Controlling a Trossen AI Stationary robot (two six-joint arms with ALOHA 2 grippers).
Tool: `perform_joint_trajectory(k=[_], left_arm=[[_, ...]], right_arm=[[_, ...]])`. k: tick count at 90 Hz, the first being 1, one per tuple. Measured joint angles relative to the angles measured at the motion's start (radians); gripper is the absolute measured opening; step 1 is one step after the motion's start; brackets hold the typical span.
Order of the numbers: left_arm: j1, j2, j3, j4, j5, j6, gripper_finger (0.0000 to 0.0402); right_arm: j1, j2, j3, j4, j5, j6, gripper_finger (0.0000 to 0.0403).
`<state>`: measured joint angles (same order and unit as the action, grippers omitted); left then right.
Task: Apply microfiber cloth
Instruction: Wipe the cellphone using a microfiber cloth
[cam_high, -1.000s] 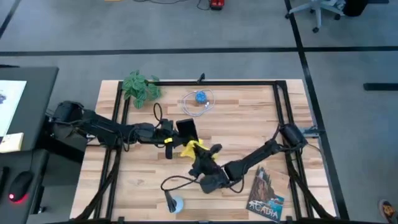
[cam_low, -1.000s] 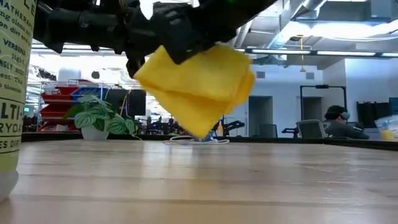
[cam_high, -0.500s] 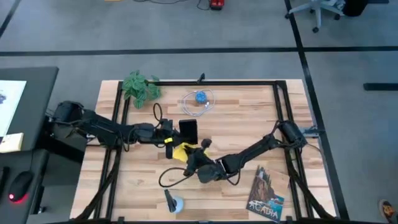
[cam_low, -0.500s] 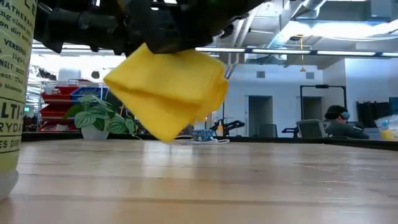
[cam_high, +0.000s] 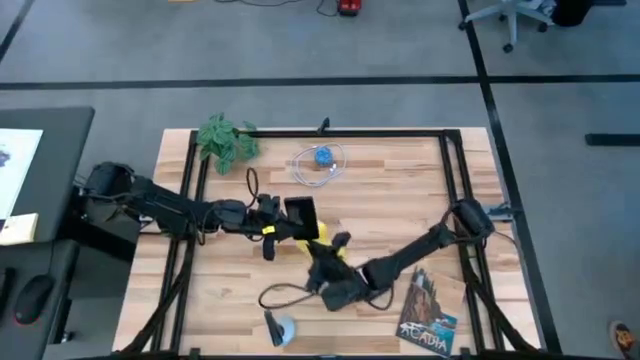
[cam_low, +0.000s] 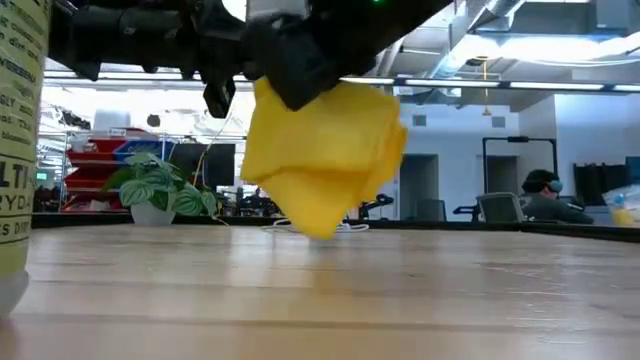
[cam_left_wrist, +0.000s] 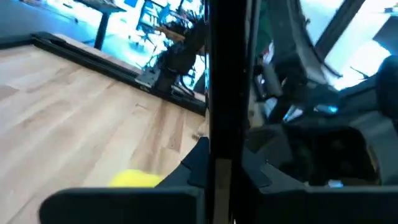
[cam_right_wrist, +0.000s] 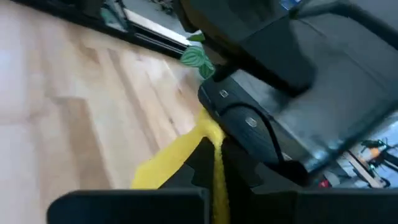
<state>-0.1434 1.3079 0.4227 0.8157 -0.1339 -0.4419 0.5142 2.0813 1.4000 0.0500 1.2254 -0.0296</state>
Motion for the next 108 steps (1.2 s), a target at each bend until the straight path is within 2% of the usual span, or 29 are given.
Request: perform_joint_trajectory(k=[8, 14, 27, 32, 38, 59, 70, 77, 92, 100, 108], left_arm=[[0.001, 0.0, -0.001, -0.002, -0.013, 0.002, 0.0011], [0.001, 0.0, -0.001, 0.006, -0.012, 0.003, 0.0011], [0.002, 0.0, -0.001, 0.008, -0.017, 0.003, 0.0011], [0.002, 0.0, -0.001, 0.013, -0.02, 0.004, 0.0011], [0.002, 0.0, -0.001, 0.014, -0.019, 0.003, 0.0011], [0.003, 0.0, -0.002, 0.033, -0.028, 0.004, 0.0011], [0.004, 0.001, -0.005, 0.035, -0.035, 0.007, 0.0011], [0.004, 0.001, -0.005, 0.033, -0.044, 0.007, 0.0011], [0.004, 0.001, -0.002, 0.041, -0.022, 0.005, 0.0011], [0.002, 0.001, -0.002, 0.051, -0.015, 0.005, 0.0011], [0.002, 0.001, -0.002, 0.052, -0.016, 0.005, 0.0011]], right_arm=[[0.051, -0.02, 0.001, -0.075, 0.059, 0.109, 0.0], [0.083, -0.041, 0.001, -0.067, 0.111, 0.119, 0.0], [0.114, -0.074, 0.003, 0.063, 0.314, 0.005, 0.0], [0.103, -0.074, 0.003, 0.12, 0.346, -0.053, 0.0], [0.072, -0.07, 0.003, 0.155, 0.323, -0.093, 0.0], [-0.069, -0.047, 0.002, 0.182, 0.082, -0.112, 0.0], [-0.115, -0.05, 0.002, 0.191, -0.091, -0.126, 0.0], [-0.119, -0.05, 0.002, 0.167, -0.077, -0.129, 0.0], [-0.076, -0.047, 0.003, 0.141, 0.119, -0.152, 0.0], [-0.069, -0.047, 0.003, 0.144, 0.105, -0.123, 0.0], [-0.081, -0.047, 0.003, 0.124, 0.008, -0.056, 0.0]])
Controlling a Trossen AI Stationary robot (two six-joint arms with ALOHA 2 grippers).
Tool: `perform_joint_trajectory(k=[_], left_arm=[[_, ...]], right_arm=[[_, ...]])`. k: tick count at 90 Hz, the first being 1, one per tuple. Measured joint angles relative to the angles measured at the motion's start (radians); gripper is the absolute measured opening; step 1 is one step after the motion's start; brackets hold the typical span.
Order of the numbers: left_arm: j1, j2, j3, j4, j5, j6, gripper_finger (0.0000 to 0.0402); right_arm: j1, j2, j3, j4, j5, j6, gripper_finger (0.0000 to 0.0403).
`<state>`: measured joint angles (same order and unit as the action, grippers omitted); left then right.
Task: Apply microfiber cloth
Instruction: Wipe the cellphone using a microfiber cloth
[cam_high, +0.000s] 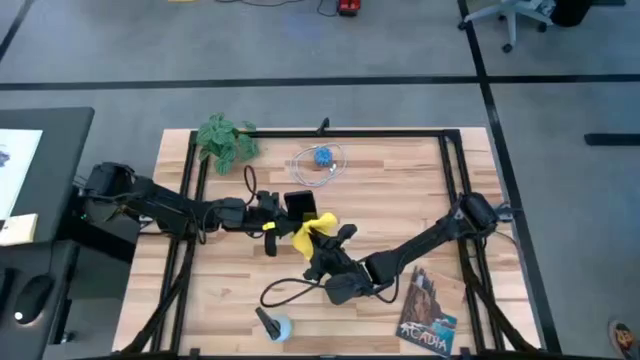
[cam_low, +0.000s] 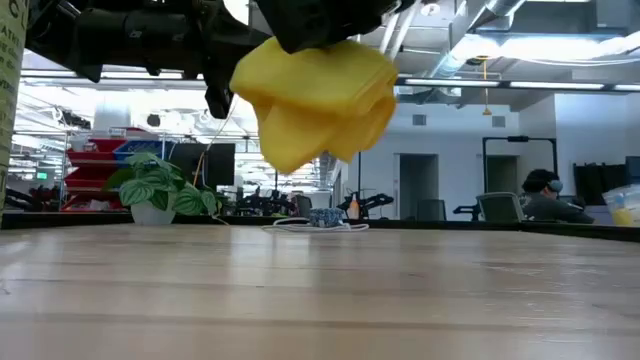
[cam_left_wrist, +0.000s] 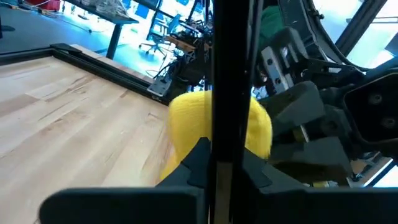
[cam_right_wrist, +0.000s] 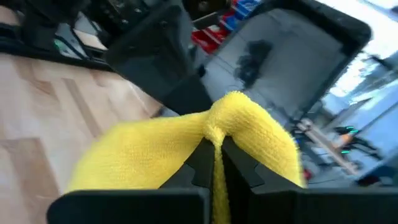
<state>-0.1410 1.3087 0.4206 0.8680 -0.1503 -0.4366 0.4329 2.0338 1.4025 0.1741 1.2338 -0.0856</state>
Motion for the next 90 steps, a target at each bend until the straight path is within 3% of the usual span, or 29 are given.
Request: perform_joint_trajectory(k=[7, 16, 37, 61, 72, 84, 90], left_arm=[[0.0, 0.0, 0.0, -0.002, -0.002, 0.001, 0.0011], [0.001, 0.0, 0.0, -0.008, 0.007, 0.009, 0.0011], [-0.002, -0.002, 0.002, -0.085, 0.063, 0.064, 0.0011], [-0.018, -0.001, 0.002, -0.14, 0.087, 0.074, 0.0011], [-0.019, 0.0, 0.001, -0.143, 0.094, 0.075, 0.0011], [-0.02, 0.002, -0.001, -0.156, 0.103, 0.082, 0.0011], [-0.019, 0.002, -0.001, -0.155, 0.103, 0.084, 0.0011]], right_arm=[[-0.01, -0.002, 0.0, -0.052, -0.073, 0.05, 0.0], [-0.006, -0.001, 0.0, -0.08, -0.054, 0.044, 0.0], [-0.02, -0.056, 0.015, -0.051, -0.05, -0.195, 0.0], [-0.073, -0.072, 0.131, -0.048, -0.094, -0.464, 0.0], [-0.092, -0.077, 0.143, -0.103, -0.208, -0.438, 0.0], [-0.094, -0.076, 0.143, -0.305, -0.362, -0.311, 0.0], [-0.096, -0.075, 0.143, -0.36, -0.384, -0.276, 0.0]])
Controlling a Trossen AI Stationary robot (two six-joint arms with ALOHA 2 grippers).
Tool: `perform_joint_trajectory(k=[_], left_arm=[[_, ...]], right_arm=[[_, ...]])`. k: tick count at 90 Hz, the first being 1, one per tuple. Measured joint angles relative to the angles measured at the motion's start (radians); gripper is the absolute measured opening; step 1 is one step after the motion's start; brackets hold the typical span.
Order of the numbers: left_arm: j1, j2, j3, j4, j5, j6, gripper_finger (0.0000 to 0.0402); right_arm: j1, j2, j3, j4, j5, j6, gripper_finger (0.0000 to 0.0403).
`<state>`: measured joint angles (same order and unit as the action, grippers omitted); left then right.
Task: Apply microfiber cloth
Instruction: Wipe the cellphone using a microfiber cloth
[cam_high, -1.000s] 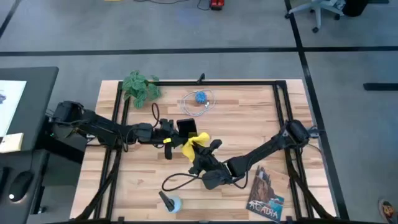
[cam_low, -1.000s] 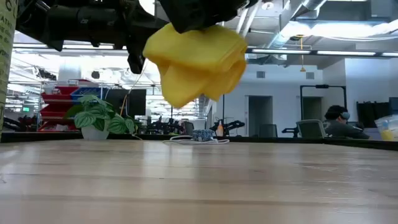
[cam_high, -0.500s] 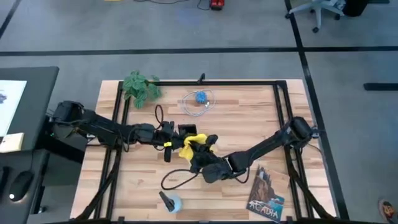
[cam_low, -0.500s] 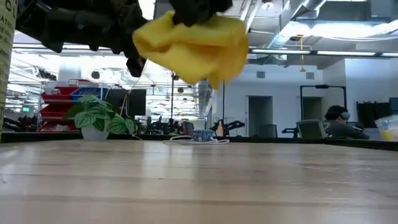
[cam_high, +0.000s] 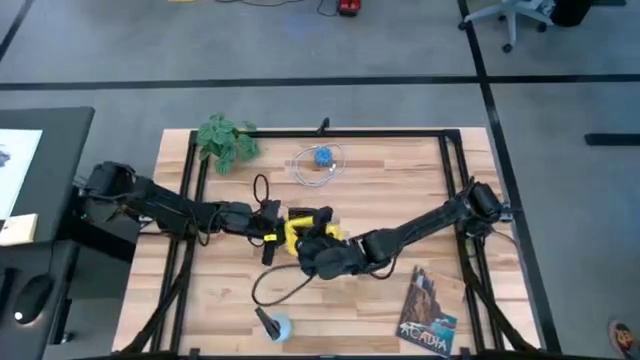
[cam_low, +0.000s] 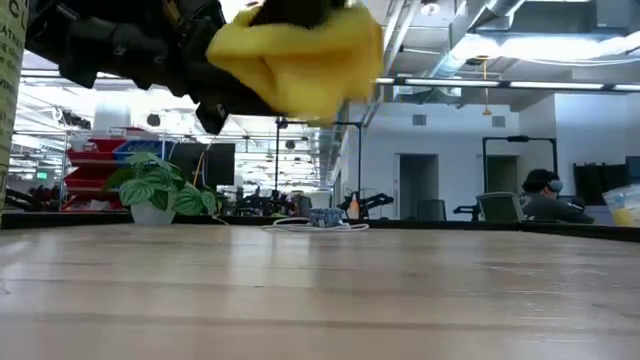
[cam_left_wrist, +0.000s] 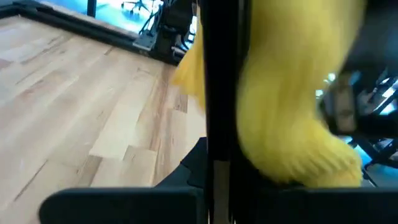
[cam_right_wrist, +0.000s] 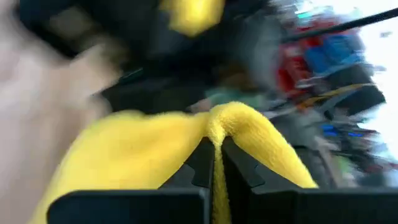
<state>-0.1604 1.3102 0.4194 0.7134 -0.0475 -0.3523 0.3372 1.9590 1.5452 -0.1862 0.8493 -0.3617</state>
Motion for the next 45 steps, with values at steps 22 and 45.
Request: perform_joint_trajectory(k=[22, 45], left_arm=[[0.001, -0.002, 0.002, -0.002, 0.002, -0.007, 0.0011], [0.0, 0.0, 0.0, -0.033, 0.019, -0.012, 0.0011]], right_arm=[[0.001, -0.009, -0.003, 0.159, 0.19, -0.202, 0.0], [0.003, -0.014, 0.002, 0.007, 0.106, -0.039, 0.0]])
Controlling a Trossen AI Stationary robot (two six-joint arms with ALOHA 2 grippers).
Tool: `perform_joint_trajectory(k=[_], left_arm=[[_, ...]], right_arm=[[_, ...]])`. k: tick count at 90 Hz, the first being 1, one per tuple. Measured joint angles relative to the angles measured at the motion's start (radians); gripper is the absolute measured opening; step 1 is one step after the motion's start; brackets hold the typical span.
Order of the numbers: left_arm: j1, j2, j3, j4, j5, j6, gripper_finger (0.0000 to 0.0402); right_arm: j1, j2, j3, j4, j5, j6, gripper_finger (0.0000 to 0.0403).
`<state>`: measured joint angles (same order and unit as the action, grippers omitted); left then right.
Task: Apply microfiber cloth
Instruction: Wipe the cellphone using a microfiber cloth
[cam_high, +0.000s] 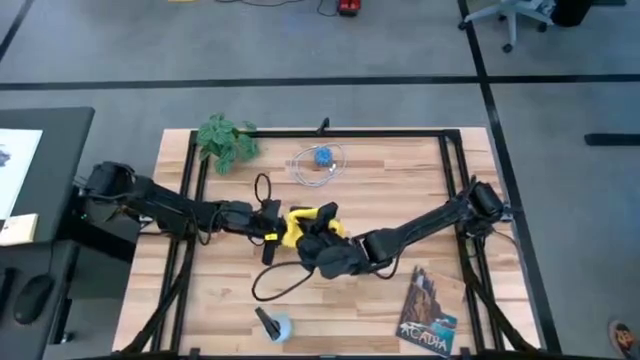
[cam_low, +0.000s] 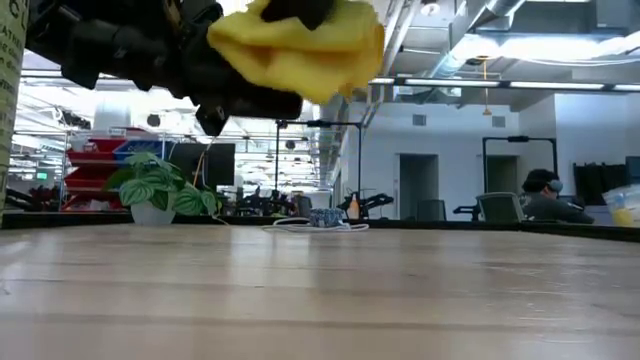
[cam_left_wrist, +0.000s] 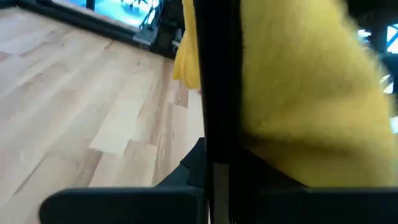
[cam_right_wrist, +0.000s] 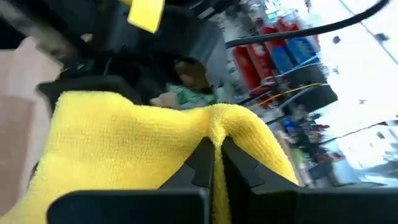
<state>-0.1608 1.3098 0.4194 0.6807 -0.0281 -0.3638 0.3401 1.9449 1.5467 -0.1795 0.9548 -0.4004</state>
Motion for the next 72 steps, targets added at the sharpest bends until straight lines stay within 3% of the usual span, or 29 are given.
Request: perform_joint_trajectory(k=[12, 35, 43, 60, 67, 72], left_arm=[[0.0, 0.0, 0.0, 0.0, -0.009, 0.001, 0.0011], [0.001, -0.002, 0.002, 0.032, -0.004, 0.004, 0.0011], [0.001, -0.002, 0.002, 0.033, 0.004, 0.005, 0.0011], [-0.001, 0.0, 0.0, 0.017, 0.004, 0.009, 0.0011], [0.0, 0.0, 0.0, 0.018, 0.0, 0.016, 0.0011], [0.0, 0.0, 0.001, 0.029, -0.005, 0.019, 0.0011]], right_arm=[[0.005, 0.001, -0.001, -0.183, -0.05, 0.127, 0.0], [0.044, -0.015, -0.004, -0.106, 0.167, 0.034, 0.0], [0.049, -0.021, -0.004, -0.115, 0.145, 0.061, 0.0], [0.049, -0.022, -0.003, -0.294, -0.037, 0.242, 0.0], [0.054, -0.021, -0.003, -0.334, -0.032, 0.258, 0.0], [0.062, -0.028, -0.004, -0.343, 0.029, 0.248, 0.0]])
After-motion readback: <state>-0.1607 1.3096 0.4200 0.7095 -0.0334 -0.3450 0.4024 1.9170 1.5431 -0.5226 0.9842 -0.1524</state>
